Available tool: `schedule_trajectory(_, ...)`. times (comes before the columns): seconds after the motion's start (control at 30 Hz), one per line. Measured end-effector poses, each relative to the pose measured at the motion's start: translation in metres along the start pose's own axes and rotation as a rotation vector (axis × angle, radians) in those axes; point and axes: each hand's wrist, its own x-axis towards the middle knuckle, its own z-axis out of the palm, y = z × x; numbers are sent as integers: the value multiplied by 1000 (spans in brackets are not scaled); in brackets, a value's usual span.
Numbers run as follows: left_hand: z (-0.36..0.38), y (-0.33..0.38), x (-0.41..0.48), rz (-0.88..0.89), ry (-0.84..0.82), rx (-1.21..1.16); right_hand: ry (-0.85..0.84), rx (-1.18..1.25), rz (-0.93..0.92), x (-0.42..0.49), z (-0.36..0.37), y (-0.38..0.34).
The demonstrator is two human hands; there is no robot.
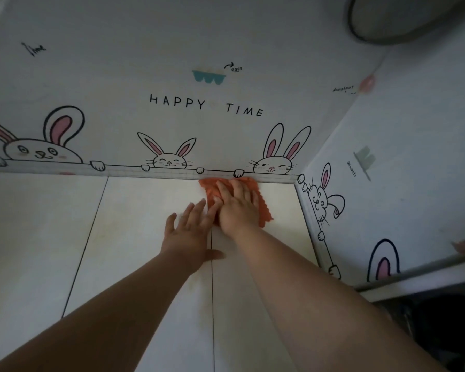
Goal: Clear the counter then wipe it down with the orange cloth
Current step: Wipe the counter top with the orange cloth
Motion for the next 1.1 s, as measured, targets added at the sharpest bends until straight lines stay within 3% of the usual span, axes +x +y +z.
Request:
schedule_trajectory(0.23, 2, -6, 0, 21, -85, -1, 75, 47, 346, -3, -23, 83)
schedule_trajectory(0.33, 2, -7, 2, 34, -80, -12, 53, 78, 430, 5, -17, 53)
schedule_trajectory(0.5, 3, -7, 3, -10, -24, -145, -24, 238, -23, 3, 8, -32)
schedule_trajectory(0.63, 2, -8, 5, 8, -53, -82, -44, 179, -236, 8, -5, 3)
schedule_trajectory(0.73, 0, -8, 7, 8, -106, -34, 69, 80, -48, 7, -15, 64)
schedule_trajectory(0.83, -3, -7, 7, 13, -130, -2, 34, -95, 138, 4, -25, 111)
schedule_trajectory(0.97, -10, -2, 5, 22, -139, 18, 37, 9, 311, 7, -32, 90)
schedule_trajectory(1.1, -18, 6, 4, 12, -182, 45, -21, -89, 382, -26, -38, 76)
